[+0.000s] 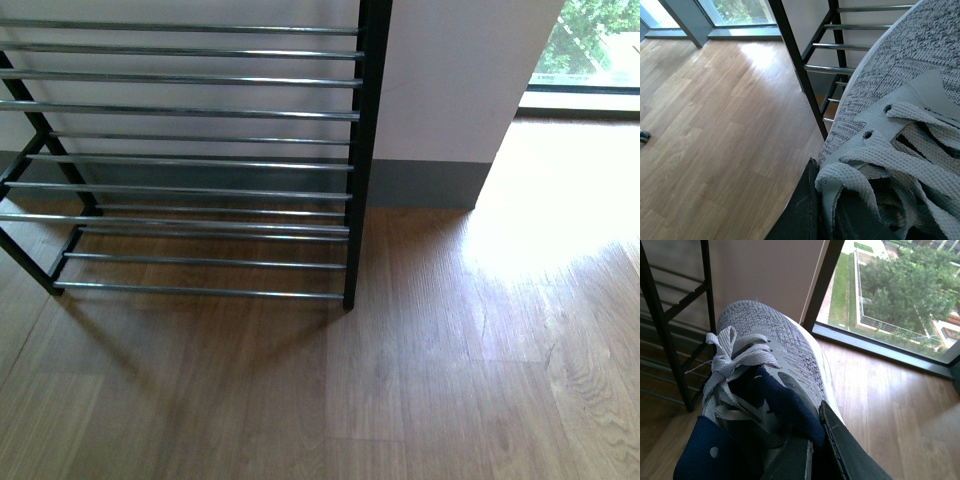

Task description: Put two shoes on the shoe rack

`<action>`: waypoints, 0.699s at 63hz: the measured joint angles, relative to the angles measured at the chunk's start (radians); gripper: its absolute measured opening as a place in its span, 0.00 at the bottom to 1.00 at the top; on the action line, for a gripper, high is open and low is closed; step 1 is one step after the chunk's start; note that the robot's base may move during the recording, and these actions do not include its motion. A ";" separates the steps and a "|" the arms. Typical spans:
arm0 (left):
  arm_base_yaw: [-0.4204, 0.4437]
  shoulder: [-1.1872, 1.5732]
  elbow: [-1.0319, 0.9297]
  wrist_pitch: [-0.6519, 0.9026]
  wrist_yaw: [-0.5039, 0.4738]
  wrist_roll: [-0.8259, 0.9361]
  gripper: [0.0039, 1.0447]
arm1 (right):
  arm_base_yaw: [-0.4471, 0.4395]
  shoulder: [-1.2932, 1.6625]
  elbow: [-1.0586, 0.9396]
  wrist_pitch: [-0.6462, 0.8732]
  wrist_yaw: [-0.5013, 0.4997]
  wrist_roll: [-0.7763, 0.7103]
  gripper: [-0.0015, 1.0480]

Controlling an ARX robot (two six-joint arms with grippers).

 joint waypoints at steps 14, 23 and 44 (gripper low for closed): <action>0.001 0.000 0.000 0.000 -0.004 0.000 0.01 | 0.000 0.001 0.000 0.000 -0.013 0.000 0.01; 0.005 0.000 0.000 0.000 -0.014 0.000 0.01 | 0.000 -0.003 0.000 0.000 -0.019 0.000 0.01; 0.005 -0.003 -0.002 0.000 -0.007 0.000 0.01 | 0.001 -0.004 -0.002 0.000 -0.013 0.000 0.01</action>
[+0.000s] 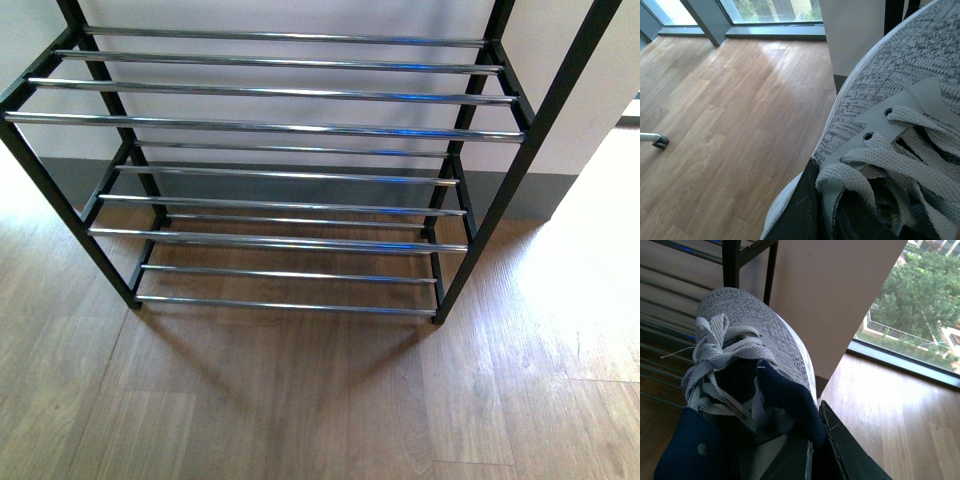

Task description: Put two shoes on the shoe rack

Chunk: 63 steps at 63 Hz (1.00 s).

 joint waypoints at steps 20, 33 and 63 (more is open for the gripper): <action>0.000 0.001 -0.001 0.000 -0.002 0.000 0.01 | 0.000 0.002 0.000 0.000 0.001 0.000 0.01; 0.000 0.001 -0.001 0.000 -0.002 0.000 0.01 | 0.000 0.002 0.000 0.000 -0.001 0.000 0.01; 0.000 0.001 -0.001 0.000 -0.003 0.000 0.01 | 0.000 0.002 0.000 0.000 -0.001 0.000 0.01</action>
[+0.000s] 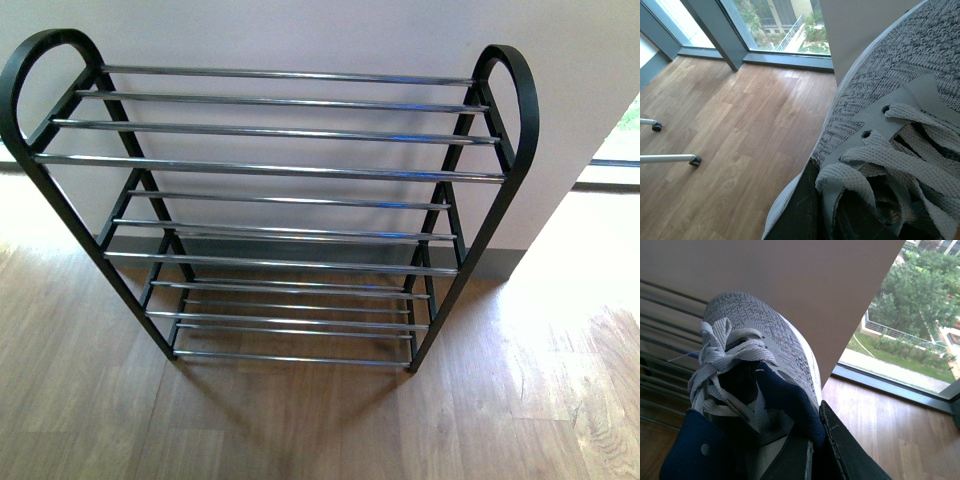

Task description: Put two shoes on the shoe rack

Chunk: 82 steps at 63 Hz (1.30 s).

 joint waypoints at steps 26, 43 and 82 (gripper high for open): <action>0.003 0.000 0.000 0.000 -0.017 0.000 0.01 | 0.001 0.000 0.000 0.000 -0.011 0.000 0.01; -0.003 0.000 0.000 0.000 0.013 0.000 0.01 | 0.051 0.062 0.046 -0.119 -0.267 0.070 0.01; -0.003 0.000 0.000 0.000 0.003 0.000 0.01 | 0.890 0.642 0.277 0.262 0.600 0.569 0.01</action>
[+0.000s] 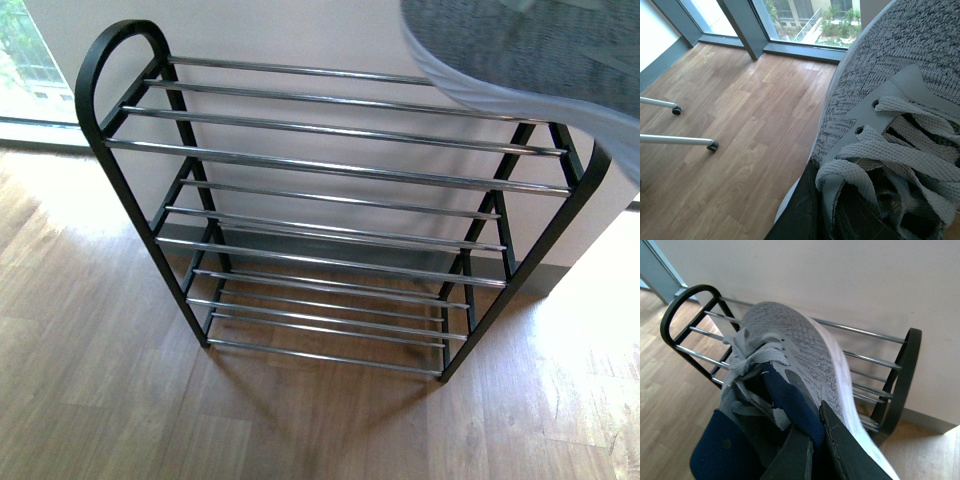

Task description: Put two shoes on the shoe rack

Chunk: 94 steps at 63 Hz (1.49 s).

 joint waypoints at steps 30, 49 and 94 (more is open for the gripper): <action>0.000 0.000 0.000 0.000 -0.001 0.000 0.01 | 0.037 0.481 0.369 -0.140 0.151 0.618 0.01; 0.000 0.000 0.000 0.000 -0.001 0.000 0.01 | -0.008 0.602 0.454 -0.120 0.185 0.749 0.01; 0.000 0.000 0.000 0.000 -0.001 0.000 0.01 | -0.061 0.663 0.428 -0.025 0.187 0.476 0.01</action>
